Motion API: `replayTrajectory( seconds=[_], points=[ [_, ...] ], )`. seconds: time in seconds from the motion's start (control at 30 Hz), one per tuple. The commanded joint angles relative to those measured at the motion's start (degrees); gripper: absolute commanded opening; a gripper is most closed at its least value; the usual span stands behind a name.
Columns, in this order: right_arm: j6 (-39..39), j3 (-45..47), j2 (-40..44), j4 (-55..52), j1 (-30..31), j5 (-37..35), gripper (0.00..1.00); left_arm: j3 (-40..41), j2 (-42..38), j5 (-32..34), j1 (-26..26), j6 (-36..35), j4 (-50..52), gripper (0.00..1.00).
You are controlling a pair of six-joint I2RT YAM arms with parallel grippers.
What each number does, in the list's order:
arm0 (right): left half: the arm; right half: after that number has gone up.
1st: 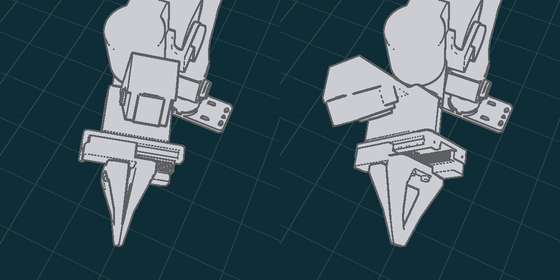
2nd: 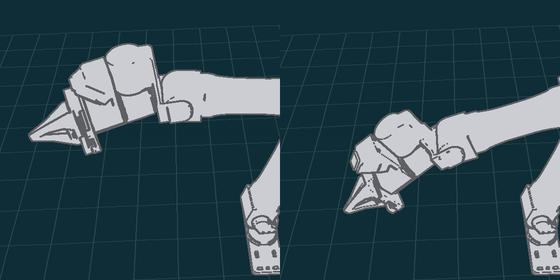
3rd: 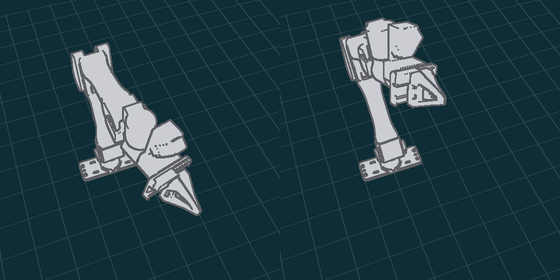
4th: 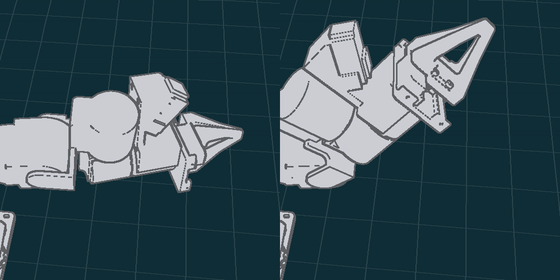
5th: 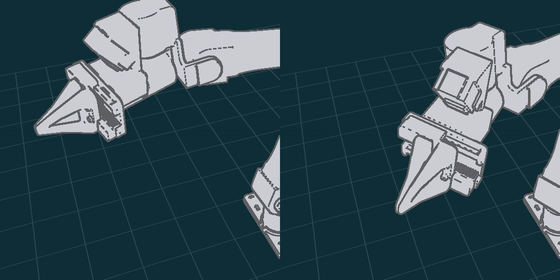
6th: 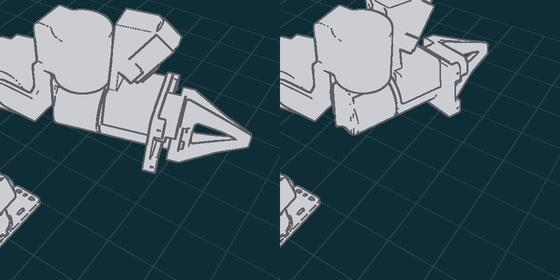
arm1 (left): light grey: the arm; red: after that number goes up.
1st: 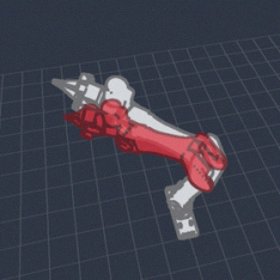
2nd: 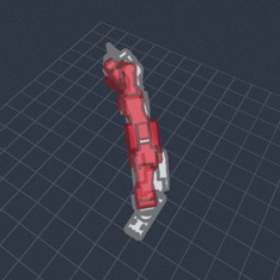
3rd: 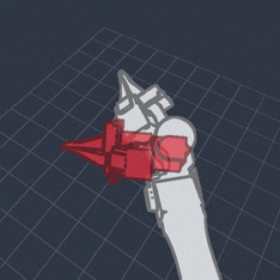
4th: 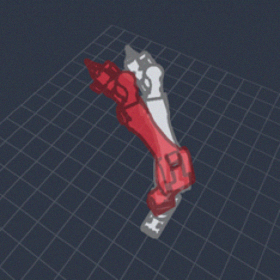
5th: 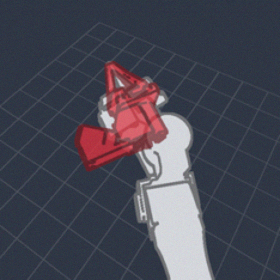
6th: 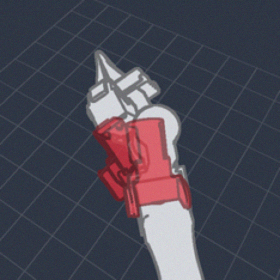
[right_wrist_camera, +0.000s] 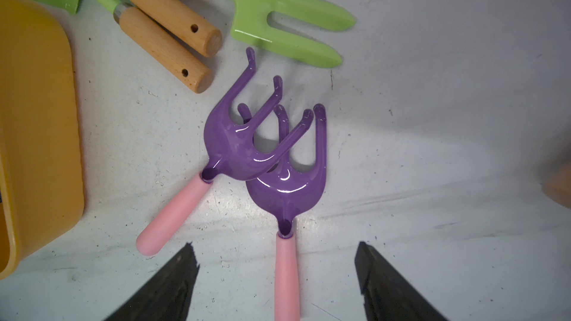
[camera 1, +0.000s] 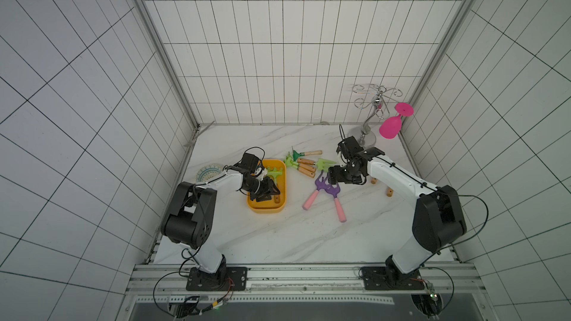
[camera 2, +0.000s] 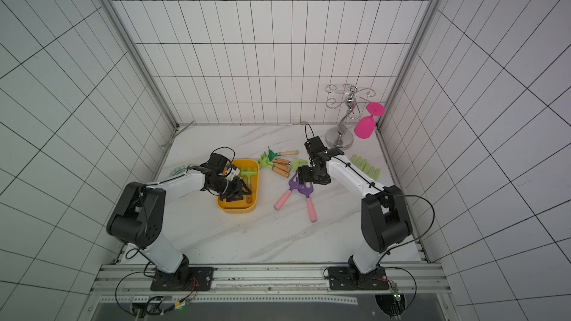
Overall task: Put the rake into the storage box
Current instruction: Place the rake in the storage box, then pick up the rake at the center of the board.
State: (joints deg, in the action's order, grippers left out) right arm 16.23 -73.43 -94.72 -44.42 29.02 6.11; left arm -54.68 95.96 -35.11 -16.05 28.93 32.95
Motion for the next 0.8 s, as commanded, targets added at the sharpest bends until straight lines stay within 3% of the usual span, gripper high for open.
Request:
replayTrajectory(
  seconds=[0.0,0.3,0.47,0.77],
  points=[
    [0.6,-3.6,-0.6,-1.5,-2.7,-2.3,0.84,-2.8,-3.6,3.6,0.0,-1.6,1.6,0.55],
    [5.9,-4.4,-1.0,-3.2,-19.8,-2.4,0.83,-9.6,-16.0,21.7,-6.4,-8.3,7.1,0.62],
    [6.7,-6.1,-5.1,-3.6,-28.3,-2.5,0.81,-9.4,-18.4,22.3,-7.3,-8.0,2.7,0.64],
    [4.2,-8.1,-8.0,-5.7,-35.5,-3.9,0.77,-8.8,-18.0,24.6,-9.2,-9.7,2.2,0.65]
  ],
)
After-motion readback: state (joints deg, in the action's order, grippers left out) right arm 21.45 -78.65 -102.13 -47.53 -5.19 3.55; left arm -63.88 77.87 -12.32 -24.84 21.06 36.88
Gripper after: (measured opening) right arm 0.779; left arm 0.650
